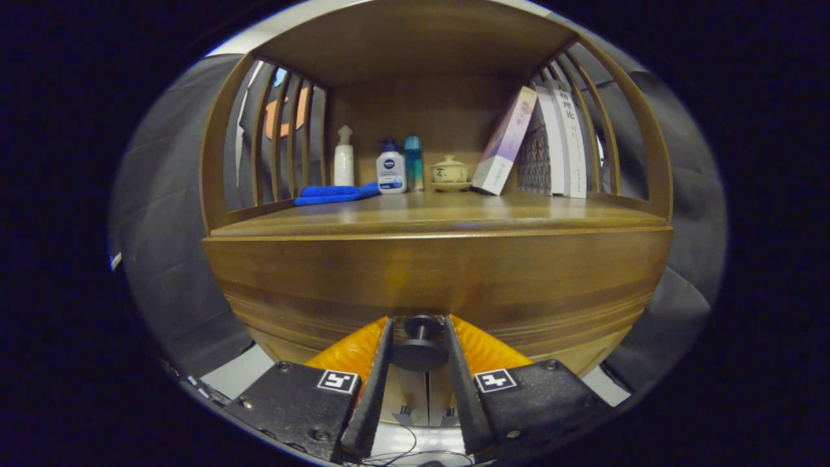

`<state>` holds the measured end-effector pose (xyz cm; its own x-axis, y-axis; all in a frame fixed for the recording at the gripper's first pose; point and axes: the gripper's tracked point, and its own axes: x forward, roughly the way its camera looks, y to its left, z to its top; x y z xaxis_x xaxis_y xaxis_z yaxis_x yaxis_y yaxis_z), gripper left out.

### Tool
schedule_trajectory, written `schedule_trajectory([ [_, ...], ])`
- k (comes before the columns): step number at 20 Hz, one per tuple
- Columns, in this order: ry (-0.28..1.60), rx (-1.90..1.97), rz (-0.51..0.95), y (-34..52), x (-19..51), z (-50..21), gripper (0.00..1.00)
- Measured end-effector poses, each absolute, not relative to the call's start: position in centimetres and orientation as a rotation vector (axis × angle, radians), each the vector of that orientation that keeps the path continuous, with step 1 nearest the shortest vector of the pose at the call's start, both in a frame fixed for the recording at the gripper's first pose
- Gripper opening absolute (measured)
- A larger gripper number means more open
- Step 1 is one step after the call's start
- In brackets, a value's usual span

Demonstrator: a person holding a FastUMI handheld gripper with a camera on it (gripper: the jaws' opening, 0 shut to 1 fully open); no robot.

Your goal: Pull open the drawer, take out the items inside it, and place them on the countertop above the cabinet.

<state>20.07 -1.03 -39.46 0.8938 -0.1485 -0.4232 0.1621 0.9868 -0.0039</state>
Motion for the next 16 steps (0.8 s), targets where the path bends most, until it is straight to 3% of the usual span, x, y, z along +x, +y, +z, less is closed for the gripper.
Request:
schedule_trajectory([
  [8,0.435,0.054,-0.174,-1.0,19.5,-39.4,0.38],
  [16,0.436,0.033,-0.159,-0.8,15.0,-38.8,0.36],
])
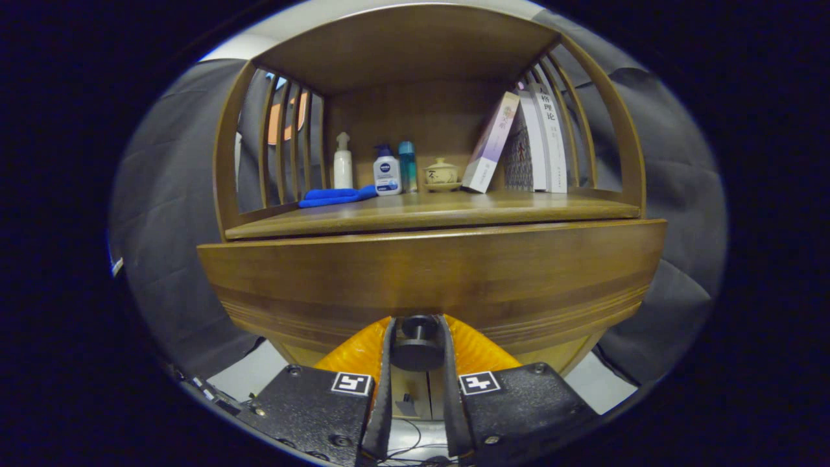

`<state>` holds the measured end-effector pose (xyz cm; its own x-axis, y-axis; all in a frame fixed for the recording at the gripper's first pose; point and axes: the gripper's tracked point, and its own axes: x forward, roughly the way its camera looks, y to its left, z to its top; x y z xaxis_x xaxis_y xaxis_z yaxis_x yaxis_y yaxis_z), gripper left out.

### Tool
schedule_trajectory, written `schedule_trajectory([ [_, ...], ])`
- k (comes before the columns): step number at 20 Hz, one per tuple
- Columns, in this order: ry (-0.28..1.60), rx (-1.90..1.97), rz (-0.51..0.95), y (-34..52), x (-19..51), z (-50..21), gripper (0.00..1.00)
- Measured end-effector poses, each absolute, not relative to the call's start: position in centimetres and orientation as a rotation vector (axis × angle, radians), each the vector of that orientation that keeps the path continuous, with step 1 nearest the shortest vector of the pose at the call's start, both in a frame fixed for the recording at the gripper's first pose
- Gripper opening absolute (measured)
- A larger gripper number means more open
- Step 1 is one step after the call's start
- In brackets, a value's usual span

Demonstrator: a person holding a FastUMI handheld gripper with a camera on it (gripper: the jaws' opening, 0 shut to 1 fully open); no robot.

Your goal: Pull open the drawer, take out the items inside it, and place them on the countertop above the cabinet.

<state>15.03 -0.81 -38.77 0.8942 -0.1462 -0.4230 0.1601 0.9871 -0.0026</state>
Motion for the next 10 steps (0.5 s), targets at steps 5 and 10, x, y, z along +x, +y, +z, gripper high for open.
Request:
schedule_trajectory([
  [5,0.436,0.02,-0.158,-0.3,11.9,-38.5,0.36],
  [10,0.435,0.031,-0.146,0.3,8.8,-38.2,0.36],
])
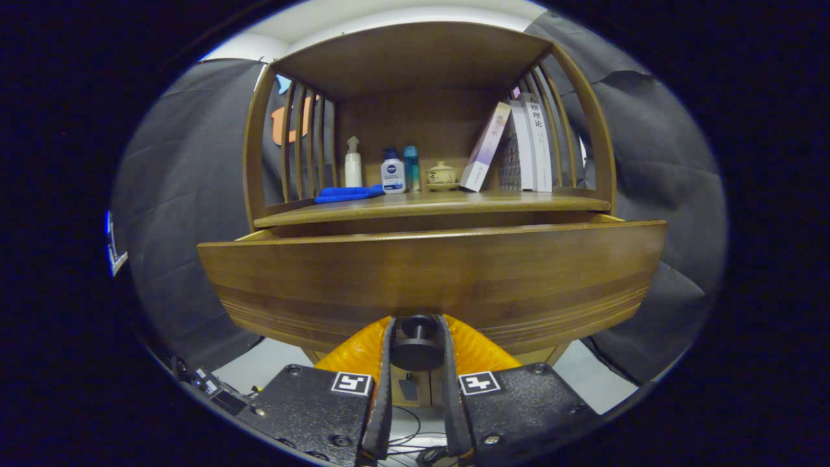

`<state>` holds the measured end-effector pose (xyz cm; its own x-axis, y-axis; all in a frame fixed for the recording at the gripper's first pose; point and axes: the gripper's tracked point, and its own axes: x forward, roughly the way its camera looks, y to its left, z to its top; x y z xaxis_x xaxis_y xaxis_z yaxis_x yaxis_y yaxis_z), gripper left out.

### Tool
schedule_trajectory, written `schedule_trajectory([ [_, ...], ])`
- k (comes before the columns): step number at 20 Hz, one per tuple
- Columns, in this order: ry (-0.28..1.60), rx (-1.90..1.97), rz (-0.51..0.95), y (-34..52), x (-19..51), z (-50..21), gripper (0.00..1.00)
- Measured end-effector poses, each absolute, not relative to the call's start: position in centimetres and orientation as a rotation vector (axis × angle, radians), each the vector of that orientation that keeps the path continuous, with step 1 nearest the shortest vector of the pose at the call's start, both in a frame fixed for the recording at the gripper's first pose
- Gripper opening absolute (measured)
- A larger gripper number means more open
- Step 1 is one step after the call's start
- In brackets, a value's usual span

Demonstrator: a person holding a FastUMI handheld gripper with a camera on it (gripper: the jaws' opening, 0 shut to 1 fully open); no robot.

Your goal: Pull open the drawer, take out the items inside it, and place them on the countertop above the cabinet.

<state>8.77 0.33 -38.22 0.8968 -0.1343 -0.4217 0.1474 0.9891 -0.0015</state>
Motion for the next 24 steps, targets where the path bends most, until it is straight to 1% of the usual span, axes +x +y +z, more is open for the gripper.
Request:
schedule_trajectory([
  [12,0.457,0.006,-0.094,1.3,1.7,-38.2,0.36],
  [18,0.483,-0.015,-0.069,1.7,0.5,-38.3,0.36],
  [21,0.513,-0.002,-0.071,1.5,-0.3,-37.1,0.46],
  [24,0.507,-0.004,-0.011,2.8,-0.6,-34.3,0.56],
])
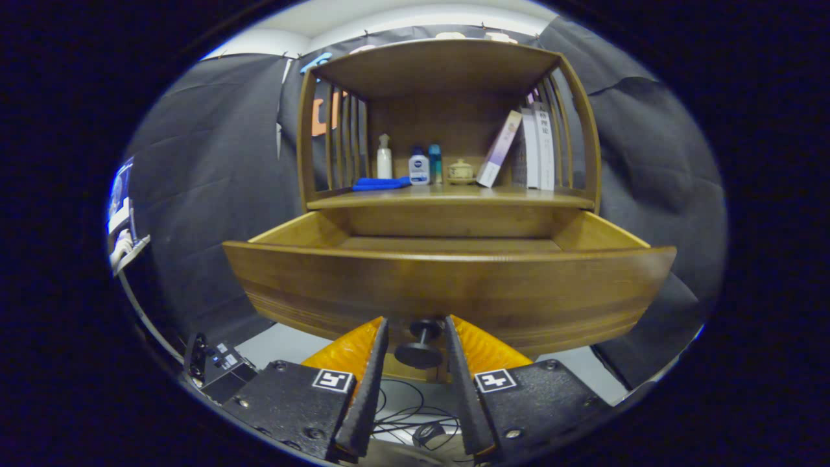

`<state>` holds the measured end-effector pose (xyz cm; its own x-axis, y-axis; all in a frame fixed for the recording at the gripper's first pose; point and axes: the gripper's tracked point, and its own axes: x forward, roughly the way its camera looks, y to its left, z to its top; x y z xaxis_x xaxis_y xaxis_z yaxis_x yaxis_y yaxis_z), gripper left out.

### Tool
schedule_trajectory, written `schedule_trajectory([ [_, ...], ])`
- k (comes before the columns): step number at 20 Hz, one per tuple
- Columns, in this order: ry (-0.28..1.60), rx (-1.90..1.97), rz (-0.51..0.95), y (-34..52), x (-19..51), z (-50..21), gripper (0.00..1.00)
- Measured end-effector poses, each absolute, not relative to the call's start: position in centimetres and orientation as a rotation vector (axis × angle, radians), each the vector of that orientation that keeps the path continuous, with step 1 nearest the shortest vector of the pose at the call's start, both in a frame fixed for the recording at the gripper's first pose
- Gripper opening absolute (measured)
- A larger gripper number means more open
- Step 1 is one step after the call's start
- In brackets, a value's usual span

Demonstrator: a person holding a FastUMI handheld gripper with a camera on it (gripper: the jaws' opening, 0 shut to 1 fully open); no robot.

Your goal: Pull open the drawer, take out the items inside it, and place them on the countertop above the cabinet.

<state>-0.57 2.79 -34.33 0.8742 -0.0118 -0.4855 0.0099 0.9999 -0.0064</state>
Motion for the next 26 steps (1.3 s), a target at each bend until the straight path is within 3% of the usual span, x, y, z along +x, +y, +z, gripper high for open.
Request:
schedule_trajectory([
  [7,0.575,0.084,0.056,3.1,2.0,-27.9,0.73],
  [11,0.658,0.084,0.084,2.4,5.3,-26.9,0.73],
  [18,0.97,0.08,0.091,1.6,9.1,-31.0,0.73],
  [26,1.18,0.126,0.035,1.1,11.1,-35.5,0.65],
])
